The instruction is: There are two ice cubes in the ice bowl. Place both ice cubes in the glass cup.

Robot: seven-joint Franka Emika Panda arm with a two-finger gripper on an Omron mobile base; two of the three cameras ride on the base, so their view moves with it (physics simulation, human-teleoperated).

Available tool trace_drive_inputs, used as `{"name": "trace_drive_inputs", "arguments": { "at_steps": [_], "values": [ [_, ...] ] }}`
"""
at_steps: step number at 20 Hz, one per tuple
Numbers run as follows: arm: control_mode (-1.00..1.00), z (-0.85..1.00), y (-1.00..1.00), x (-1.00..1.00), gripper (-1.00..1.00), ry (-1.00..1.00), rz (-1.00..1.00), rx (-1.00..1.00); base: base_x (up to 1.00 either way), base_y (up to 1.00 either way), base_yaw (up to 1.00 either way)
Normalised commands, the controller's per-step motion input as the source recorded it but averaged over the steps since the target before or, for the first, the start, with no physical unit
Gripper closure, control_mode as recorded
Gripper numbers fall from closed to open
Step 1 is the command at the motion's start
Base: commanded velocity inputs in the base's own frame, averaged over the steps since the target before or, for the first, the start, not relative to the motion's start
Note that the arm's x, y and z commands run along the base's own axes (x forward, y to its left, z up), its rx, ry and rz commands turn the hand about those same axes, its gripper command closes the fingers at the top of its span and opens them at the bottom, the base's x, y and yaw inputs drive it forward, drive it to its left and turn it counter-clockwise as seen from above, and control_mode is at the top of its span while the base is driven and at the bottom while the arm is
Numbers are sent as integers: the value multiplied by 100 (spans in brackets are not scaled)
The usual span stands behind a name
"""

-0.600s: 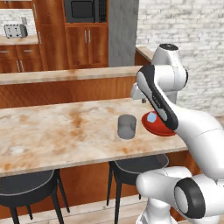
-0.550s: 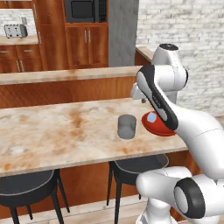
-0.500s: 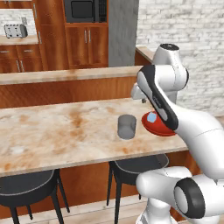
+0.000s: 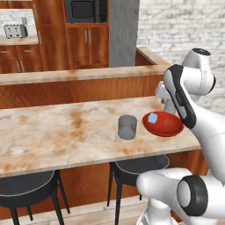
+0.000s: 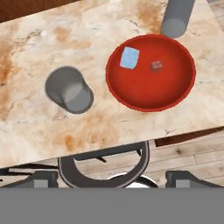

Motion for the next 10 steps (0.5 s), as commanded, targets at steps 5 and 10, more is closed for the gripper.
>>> {"name": "trace_drive_inputs", "arguments": {
  "at_steps": [5, 10],
  "values": [
    [-100, -20, -37, 14, -100, 0, -13, 1, 0, 0, 0],
    [-100, -46, -27, 29, -100, 0, -4, 0, 0, 0, 0]
  ]
}}
